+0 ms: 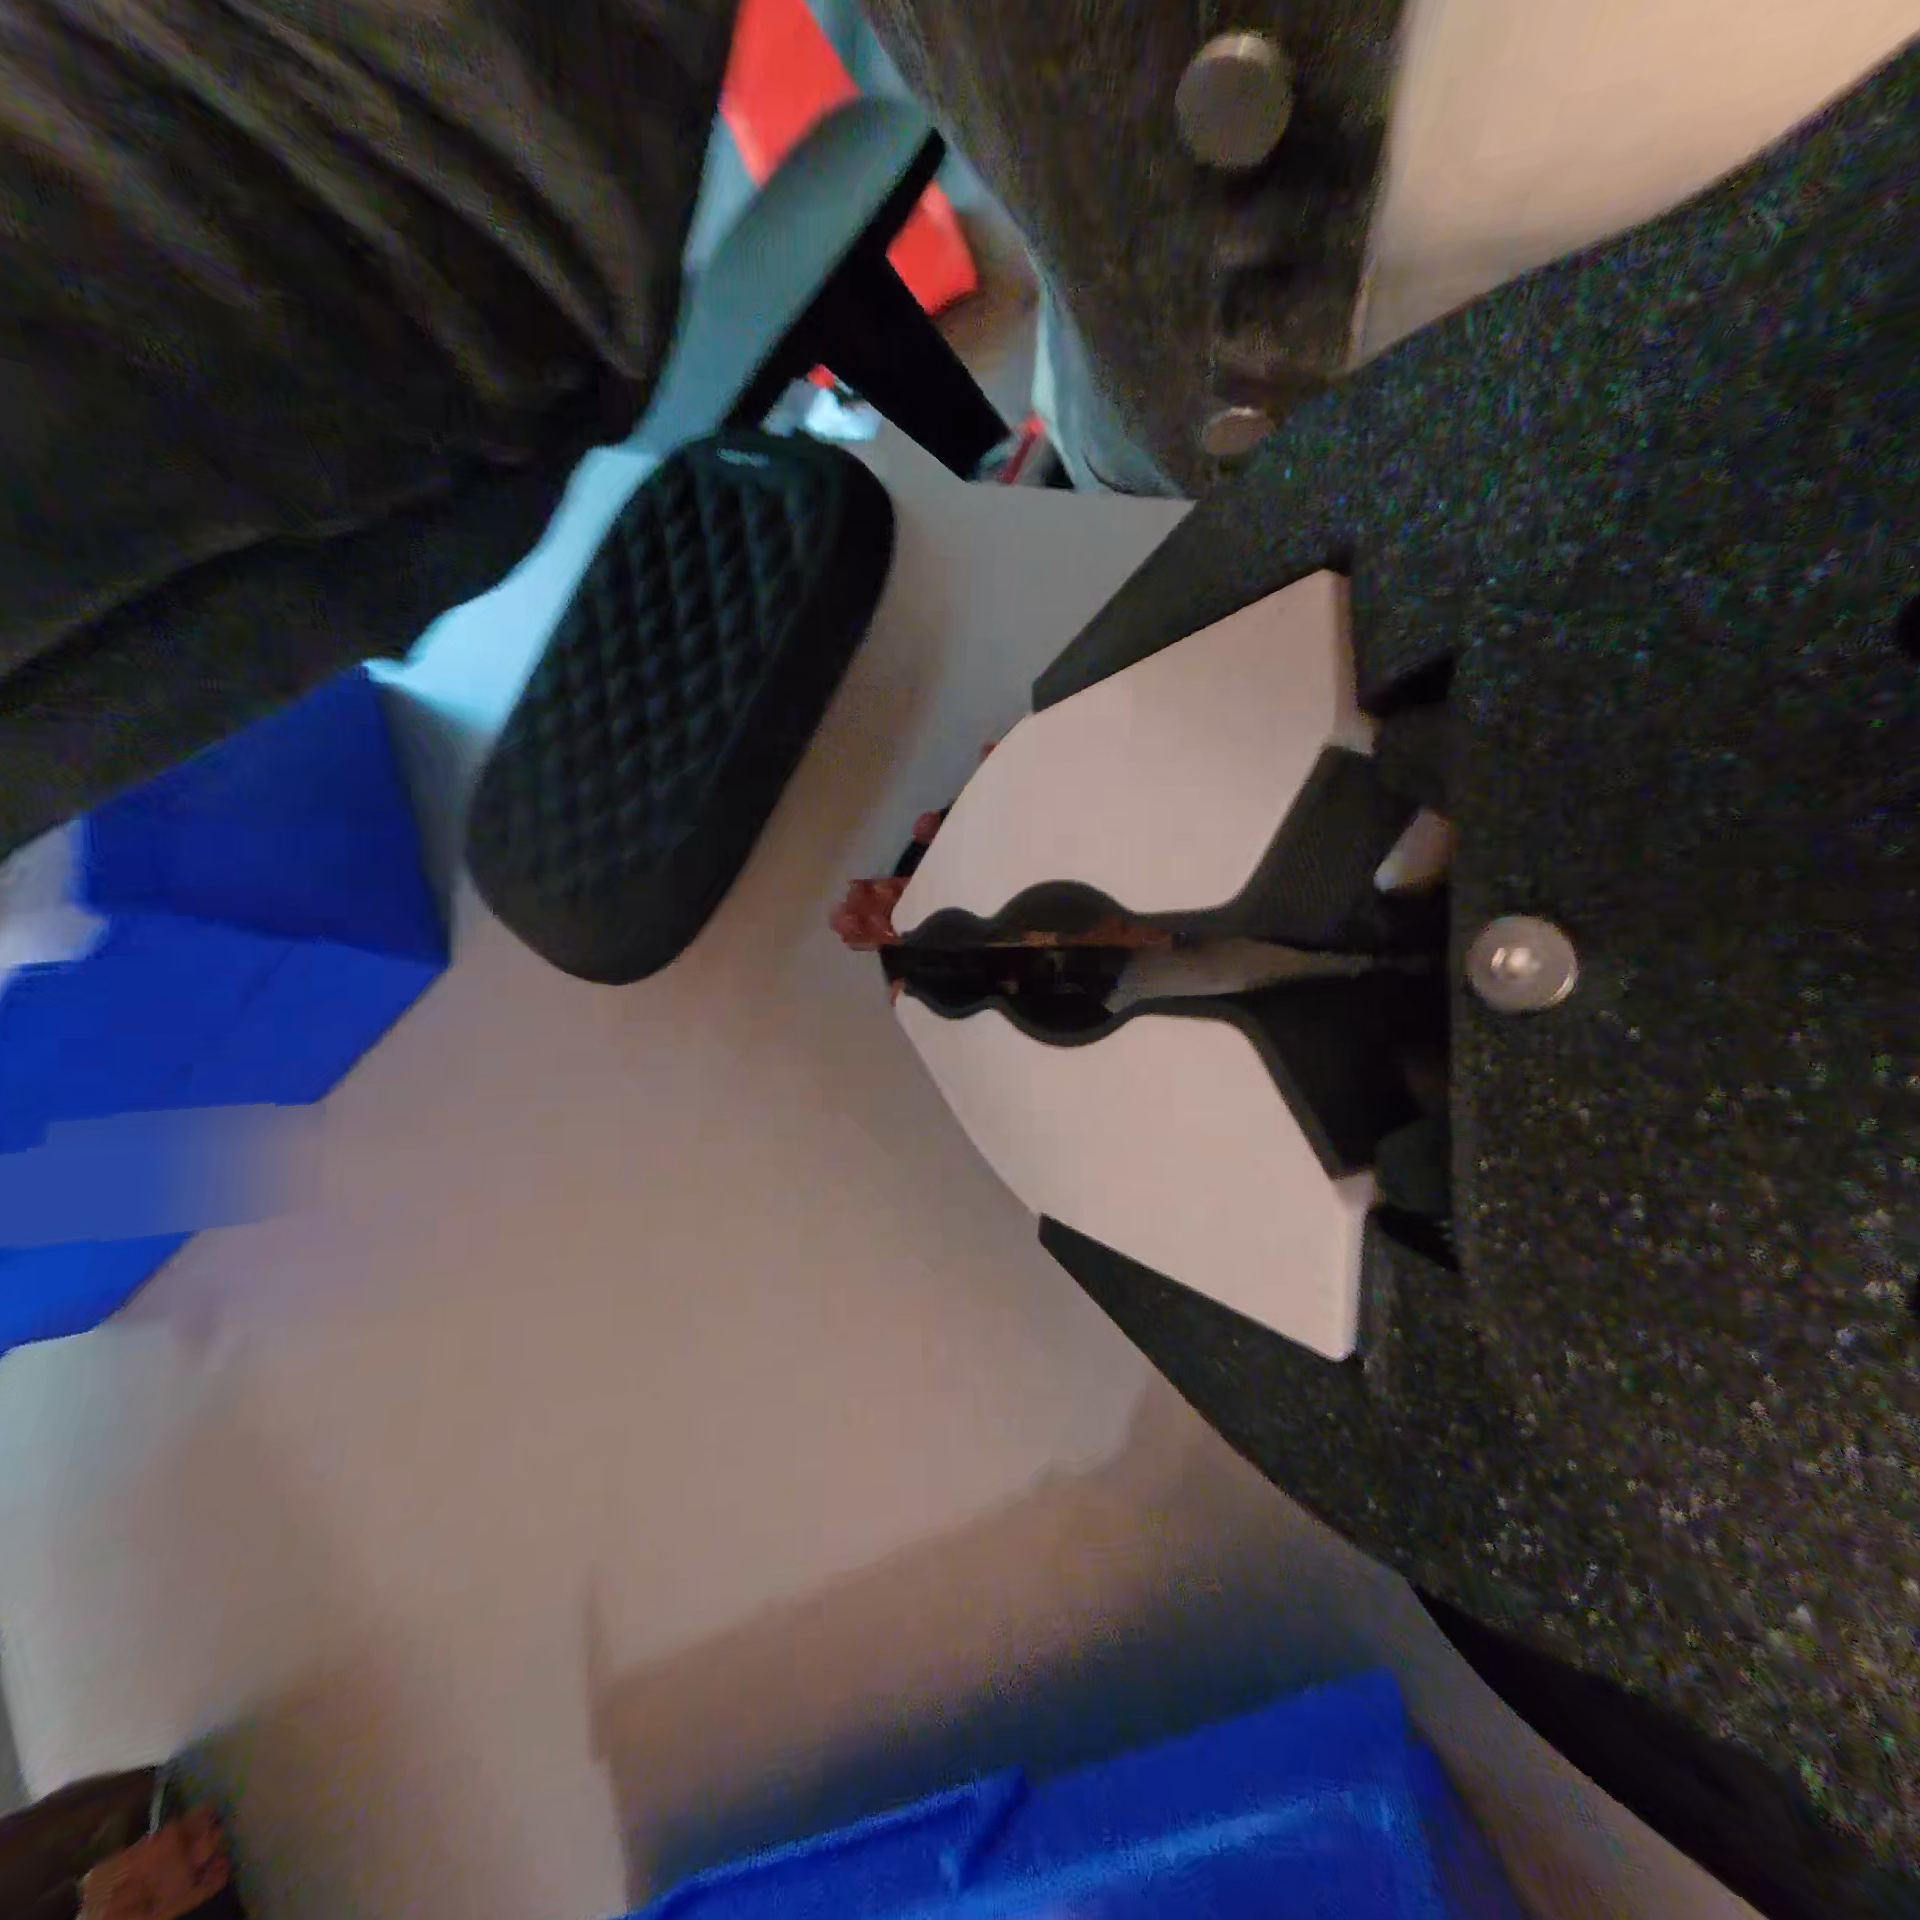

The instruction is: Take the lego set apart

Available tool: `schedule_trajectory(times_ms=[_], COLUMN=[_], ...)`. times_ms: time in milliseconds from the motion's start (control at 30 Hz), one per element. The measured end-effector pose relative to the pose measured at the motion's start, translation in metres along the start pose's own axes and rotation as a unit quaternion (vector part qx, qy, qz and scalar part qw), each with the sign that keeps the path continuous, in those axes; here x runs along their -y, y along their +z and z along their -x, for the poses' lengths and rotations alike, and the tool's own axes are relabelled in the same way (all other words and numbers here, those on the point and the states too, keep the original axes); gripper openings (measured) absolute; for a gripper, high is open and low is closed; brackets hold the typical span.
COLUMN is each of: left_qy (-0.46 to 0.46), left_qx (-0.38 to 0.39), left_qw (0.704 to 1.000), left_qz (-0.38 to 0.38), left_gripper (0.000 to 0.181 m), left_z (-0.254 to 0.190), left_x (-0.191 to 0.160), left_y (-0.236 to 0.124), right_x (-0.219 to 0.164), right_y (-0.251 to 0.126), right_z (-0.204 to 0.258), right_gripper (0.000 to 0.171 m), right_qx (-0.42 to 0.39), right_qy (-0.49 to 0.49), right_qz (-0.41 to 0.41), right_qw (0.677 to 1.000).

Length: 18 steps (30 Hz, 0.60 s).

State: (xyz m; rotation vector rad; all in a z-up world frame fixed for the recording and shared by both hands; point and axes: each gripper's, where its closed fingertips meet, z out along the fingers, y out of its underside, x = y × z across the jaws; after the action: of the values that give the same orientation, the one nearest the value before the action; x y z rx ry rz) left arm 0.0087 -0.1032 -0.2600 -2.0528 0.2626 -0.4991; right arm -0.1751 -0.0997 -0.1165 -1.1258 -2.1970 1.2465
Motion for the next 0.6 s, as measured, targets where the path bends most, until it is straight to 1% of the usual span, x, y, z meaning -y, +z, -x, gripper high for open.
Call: schedule_trajectory(times_ms=[33,100,167,200,300,367,433,533,600], left_qy=[-0.008,0.003,0.033,0.046,0.073,0.085,0.096,0.112,0.121], left_qx=[-0.005,0.008,0.055,0.064,0.038,0.036,0.029,0.029,0.047], left_qw=[1.0,1.0,0.998,0.997,0.995,0.993,0.991,0.988,0.983], left_qz=[-0.014,-0.007,0.013,0.023,0.052,0.068,0.086,0.106,0.128], left_gripper=[0.007,0.011,0.016,0.017,0.018,0.018,0.017,0.02,0.023], left_z=[0.0,0.004,0.014,0.014,-0.001,-0.008,-0.016,-0.022,-0.018], left_x=[0.004,0.003,0.001,0.0,-0.007,-0.014,-0.02,-0.028,-0.035], left_y=[-0.005,-0.014,-0.023,-0.026,-0.02,-0.011,-0.002,0.006,0.009], right_x=[-0.021,-0.07,-0.12,-0.143,-0.205,-0.224,-0.232,-0.232,-0.231], right_y=[-0.011,-0.032,-0.045,-0.05,-0.058,-0.058,-0.057,-0.053,-0.048], right_z=[0.013,0.038,0.066,0.08,0.109,0.121,0.126,0.125,0.126], right_gripper=[0.04,0.034,0.035,0.035,0.03,0.024,0.019,0.017,0.018], right_qx=[-0.014,-0.035,-0.024,-0.01,0.014,0.021,0.023,0.026,0.042], right_qy=[-0.001,0.018,0.053,0.064,0.056,0.042,0.022,-0.015,-0.034], right_qz=[0.01,0.041,0.064,0.073,0.1,0.099,0.097,0.103,0.115], right_qw=[1.0,0.998,0.996,0.995,0.993,0.994,0.995,0.994,0.992])
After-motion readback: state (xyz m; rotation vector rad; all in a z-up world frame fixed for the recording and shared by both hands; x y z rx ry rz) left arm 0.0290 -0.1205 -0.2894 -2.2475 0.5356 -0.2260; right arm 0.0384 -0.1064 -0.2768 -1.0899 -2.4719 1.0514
